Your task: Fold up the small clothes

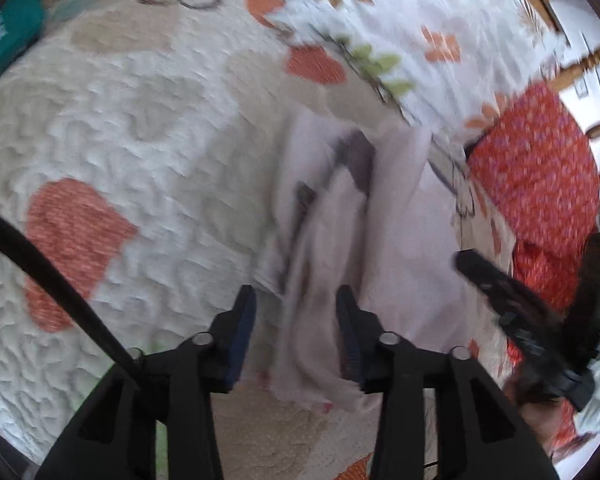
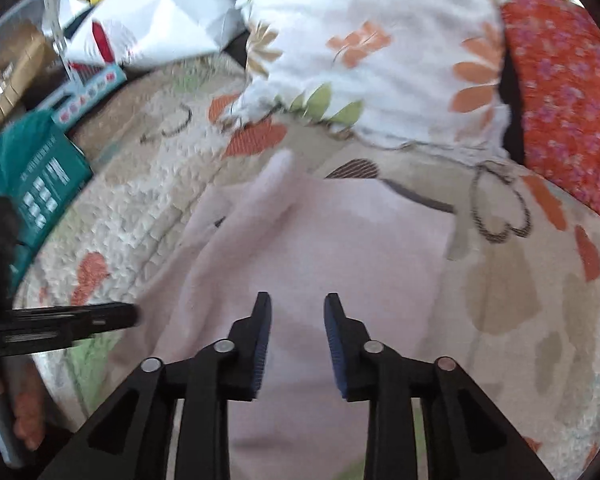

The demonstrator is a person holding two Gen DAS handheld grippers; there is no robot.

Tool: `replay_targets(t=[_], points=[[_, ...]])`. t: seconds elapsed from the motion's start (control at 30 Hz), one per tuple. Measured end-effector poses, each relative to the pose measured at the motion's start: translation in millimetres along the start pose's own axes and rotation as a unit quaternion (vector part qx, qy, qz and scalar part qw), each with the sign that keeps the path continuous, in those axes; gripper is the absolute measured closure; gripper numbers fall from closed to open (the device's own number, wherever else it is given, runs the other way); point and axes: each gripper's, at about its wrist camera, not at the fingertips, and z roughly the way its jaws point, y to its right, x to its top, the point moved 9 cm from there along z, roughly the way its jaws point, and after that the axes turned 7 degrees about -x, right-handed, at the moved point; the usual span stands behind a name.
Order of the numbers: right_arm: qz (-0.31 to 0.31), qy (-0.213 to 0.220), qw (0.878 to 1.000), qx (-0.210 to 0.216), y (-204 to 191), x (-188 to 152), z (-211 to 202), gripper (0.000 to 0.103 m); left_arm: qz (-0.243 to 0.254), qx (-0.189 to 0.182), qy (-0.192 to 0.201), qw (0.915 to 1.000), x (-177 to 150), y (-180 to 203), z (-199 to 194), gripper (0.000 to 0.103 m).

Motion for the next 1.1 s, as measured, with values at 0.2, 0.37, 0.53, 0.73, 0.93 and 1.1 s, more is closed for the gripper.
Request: replay_targets(t=[0.2,0.37,0.53,0.73,0.93,1.1], points=[[0.02,-0.053,0.998,0.019,-37,19,61,0.075,-0.04,0.001,0.027,0.9988,14,-25,-17,0.058],[0.026,-0.068,0.991,0.115,-83,26,70,0.074,-0.027,-0.001,0.034,0.999,18,-21,-21,0.057],[0.072,-0.058,0.983,0.158,-65,23,46,0.074,-0.005,-0.008,0.019,0.9998,9,-8,-7,0.054],[0.137,-0.033,0.985,0.096,23,0,10,0.074,0.048,-0.025,-0.02,0.9983,-12,22,23,0.053],[0.158,-0.033,0.984,0.08,66,-27,-12,0.073,0.112,0.024,-0.043,0.9925,-25,37,48,0.087],[0.137,-0.022,0.988,0.063,75,-44,-26,0.073,0.126,0.075,0.001,0.9892,-14,25,16,0.097]])
